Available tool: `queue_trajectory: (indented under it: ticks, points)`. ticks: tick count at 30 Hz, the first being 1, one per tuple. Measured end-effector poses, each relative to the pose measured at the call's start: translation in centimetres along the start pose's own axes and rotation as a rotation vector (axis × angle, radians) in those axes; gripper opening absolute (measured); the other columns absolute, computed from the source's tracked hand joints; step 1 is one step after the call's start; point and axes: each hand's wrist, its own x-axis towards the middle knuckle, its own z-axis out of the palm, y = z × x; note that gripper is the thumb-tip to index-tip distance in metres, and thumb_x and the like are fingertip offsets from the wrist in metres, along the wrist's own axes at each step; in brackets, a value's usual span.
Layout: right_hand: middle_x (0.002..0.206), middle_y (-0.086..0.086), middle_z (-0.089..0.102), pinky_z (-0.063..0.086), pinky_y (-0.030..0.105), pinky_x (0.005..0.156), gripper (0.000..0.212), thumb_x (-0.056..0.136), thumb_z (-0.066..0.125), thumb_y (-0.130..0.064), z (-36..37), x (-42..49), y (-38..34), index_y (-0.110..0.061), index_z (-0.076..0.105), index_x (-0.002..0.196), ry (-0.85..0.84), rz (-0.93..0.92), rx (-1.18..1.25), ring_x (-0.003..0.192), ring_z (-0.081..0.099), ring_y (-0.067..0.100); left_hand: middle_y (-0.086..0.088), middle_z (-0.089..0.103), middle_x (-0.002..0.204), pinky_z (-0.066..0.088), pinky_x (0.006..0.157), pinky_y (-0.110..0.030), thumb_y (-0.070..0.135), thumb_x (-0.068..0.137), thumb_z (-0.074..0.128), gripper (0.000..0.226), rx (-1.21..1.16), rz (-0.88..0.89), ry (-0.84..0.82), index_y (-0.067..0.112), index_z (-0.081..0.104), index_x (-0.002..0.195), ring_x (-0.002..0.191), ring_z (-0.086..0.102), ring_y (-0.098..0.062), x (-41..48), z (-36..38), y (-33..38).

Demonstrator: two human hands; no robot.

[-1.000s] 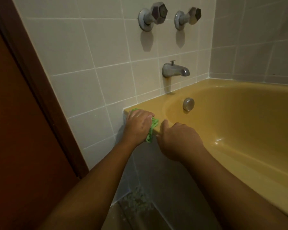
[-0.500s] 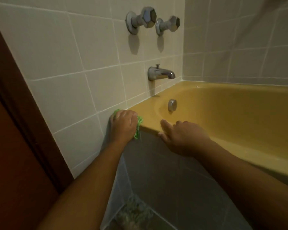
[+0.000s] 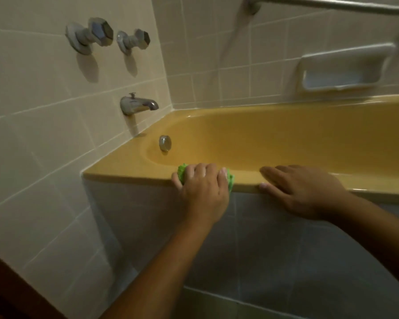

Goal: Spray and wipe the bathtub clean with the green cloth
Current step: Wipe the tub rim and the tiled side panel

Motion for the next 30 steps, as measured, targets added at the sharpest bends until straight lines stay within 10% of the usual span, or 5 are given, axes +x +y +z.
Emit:
queue_trajectory:
  ticks: [3, 6, 17, 23, 30]
  points:
    - [0.150, -0.006, 0.056, 0.048, 0.039, 0.102, 0.081, 0.096, -0.002, -0.071, -0.3, -2.7, 1.1, -0.034, 0.040, 0.154, 0.082, 0.038, -0.018, 0.129, 0.057, 0.019, 0.001, 0.041, 0.157, 0.012, 0.118, -0.063, 0.050, 0.106, 0.029, 0.057, -0.076, 0.183, -0.406, 0.027, 0.034, 0.158, 0.147, 0.032, -0.025, 0.2, -1.6, 2.6]
    - [0.150, -0.005, 0.057, 0.045, 0.037, 0.104, 0.073, 0.100, 0.009, -0.063, -0.1, -4.5, 1.8, -0.029, 0.046, 0.153, 0.132, 0.068, 0.000, 0.131, 0.057, 0.019, 0.010, -0.007, 0.173, -0.005, 0.122, -0.062, 0.039, 0.107, 0.048, 0.079, -0.009, 0.351, -0.783, 0.035, -0.005, 0.164, 0.158, -0.007, -0.015, 1.3, -3.2, 2.7]
    - [0.119, -0.006, 0.074, 0.043, 0.033, 0.092, 0.042, 0.102, 0.043, -0.042, 1.2, -8.8, 3.7, -0.027, 0.062, 0.137, 0.519, 0.319, 0.523, 0.110, 0.060, 0.015, -0.001, 0.068, 0.128, 0.033, 0.109, -0.045, 0.023, 0.086, 0.072, 0.060, -0.159, 0.493, -0.373, 0.023, 0.051, 0.142, 0.122, 0.058, -0.028, -0.6, -1.3, 13.9]
    - [0.111, -0.018, 0.063, 0.040, 0.039, 0.102, 0.033, 0.106, 0.056, -0.023, 0.7, -11.0, 5.7, -0.026, 0.061, 0.139, 0.533, 0.424, 0.612, 0.107, 0.047, -0.001, -0.009, 0.069, 0.120, 0.045, 0.095, -0.042, 0.011, 0.081, 0.076, 0.062, -0.448, 0.453, -0.358, 0.016, 0.051, 0.138, 0.111, 0.061, -0.034, -0.6, -0.1, 19.0]
    - [0.107, -0.009, 0.070, 0.030, 0.035, 0.095, 0.037, 0.095, 0.051, -0.053, 1.3, -11.0, 7.4, -0.030, 0.073, 0.113, 0.509, 0.428, 0.405, 0.106, 0.060, 0.017, -0.007, 0.048, 0.152, 0.018, 0.126, -0.037, 0.053, 0.081, 0.082, 0.091, -0.540, 0.620, -0.489, 0.019, 0.043, 0.155, 0.148, 0.036, -0.026, 0.5, 1.5, 12.8]
